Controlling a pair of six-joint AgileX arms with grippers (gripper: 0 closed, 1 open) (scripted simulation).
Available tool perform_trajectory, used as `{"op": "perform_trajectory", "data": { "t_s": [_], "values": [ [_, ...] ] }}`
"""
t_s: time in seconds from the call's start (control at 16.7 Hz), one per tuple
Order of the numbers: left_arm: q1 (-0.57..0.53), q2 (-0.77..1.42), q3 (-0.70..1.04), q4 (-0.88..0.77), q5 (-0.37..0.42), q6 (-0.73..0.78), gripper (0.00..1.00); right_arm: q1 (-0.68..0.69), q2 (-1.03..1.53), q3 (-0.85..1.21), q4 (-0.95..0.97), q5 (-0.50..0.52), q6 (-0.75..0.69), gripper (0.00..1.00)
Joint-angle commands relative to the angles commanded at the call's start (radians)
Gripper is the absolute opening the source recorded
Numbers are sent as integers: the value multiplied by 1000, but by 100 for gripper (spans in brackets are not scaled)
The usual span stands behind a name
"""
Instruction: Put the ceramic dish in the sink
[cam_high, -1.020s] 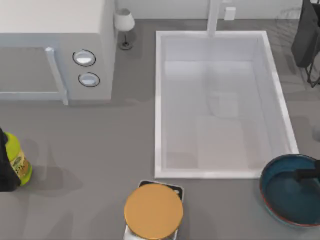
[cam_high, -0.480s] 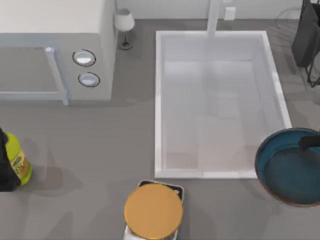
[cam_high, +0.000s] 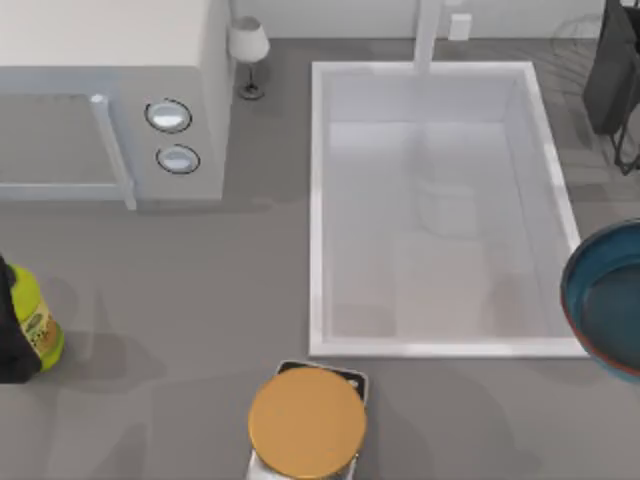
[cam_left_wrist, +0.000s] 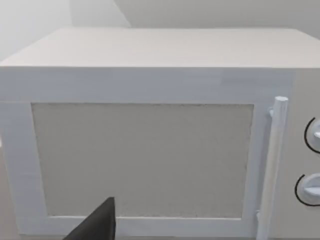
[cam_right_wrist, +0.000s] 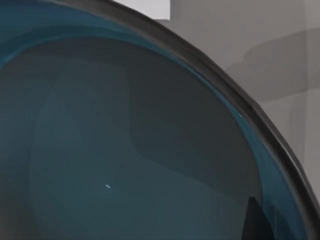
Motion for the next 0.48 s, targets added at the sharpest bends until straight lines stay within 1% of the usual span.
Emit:
{"op": "perform_trajectory", "data": {
  "t_s": [0.3,0.48],
  "values": [
    [0,0,0,0,0,0,100,11,7,-7,12,3,-2,0],
    [0,0,0,0,0,0,100,68,24,-46,105,43,-18,0]
  ]
}}
